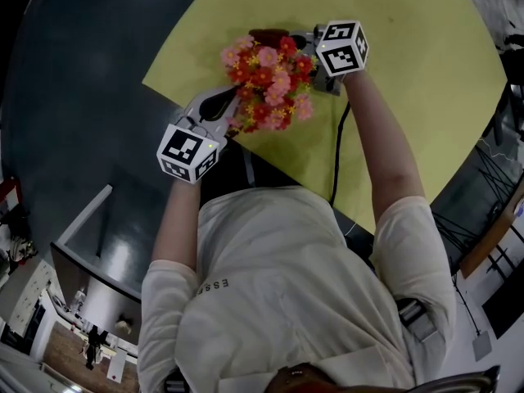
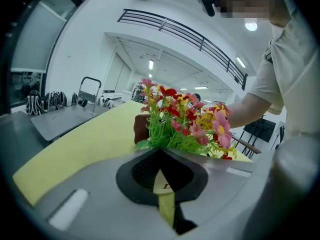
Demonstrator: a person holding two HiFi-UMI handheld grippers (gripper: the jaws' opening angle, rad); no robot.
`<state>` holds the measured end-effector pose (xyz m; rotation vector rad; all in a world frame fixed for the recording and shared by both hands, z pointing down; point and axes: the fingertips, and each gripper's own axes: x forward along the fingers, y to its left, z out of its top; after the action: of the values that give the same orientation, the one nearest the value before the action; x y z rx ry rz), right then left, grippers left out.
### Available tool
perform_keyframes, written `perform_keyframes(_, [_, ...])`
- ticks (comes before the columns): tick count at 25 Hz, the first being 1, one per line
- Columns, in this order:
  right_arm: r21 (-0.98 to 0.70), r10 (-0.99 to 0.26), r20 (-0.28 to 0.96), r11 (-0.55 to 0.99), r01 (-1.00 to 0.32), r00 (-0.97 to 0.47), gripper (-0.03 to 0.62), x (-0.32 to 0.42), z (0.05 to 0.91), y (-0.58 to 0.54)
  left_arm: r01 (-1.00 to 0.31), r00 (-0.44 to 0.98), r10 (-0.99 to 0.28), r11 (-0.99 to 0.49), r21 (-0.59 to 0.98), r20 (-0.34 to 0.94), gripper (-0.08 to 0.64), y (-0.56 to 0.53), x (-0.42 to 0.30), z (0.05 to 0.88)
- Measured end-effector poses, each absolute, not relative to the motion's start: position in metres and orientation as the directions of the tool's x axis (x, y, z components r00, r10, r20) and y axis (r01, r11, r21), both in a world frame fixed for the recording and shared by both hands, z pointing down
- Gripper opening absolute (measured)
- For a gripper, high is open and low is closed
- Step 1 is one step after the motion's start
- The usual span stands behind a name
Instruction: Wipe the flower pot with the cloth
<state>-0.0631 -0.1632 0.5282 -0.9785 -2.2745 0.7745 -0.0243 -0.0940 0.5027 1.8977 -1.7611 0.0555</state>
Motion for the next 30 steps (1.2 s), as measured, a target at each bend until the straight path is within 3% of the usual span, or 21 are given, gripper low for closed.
perform_keyframes(15, [-0.675,0.653,0.313,0.664,0.322,-0.690,0.055,0.004,0.537,-0.184,-0.918,0.134,-0.926,0.017,0.395,0.353,0.014,-0.096,-0.030,0.506])
perform_keyframes(30, [-0.596,0.459,0.429,0.791,0.139,-0.778,0.055,0.076,0.542,-0.162,-0.910,0.136,-0.940,0.006,0.414,0.312,0.014,-0.096,-0.031,0.507])
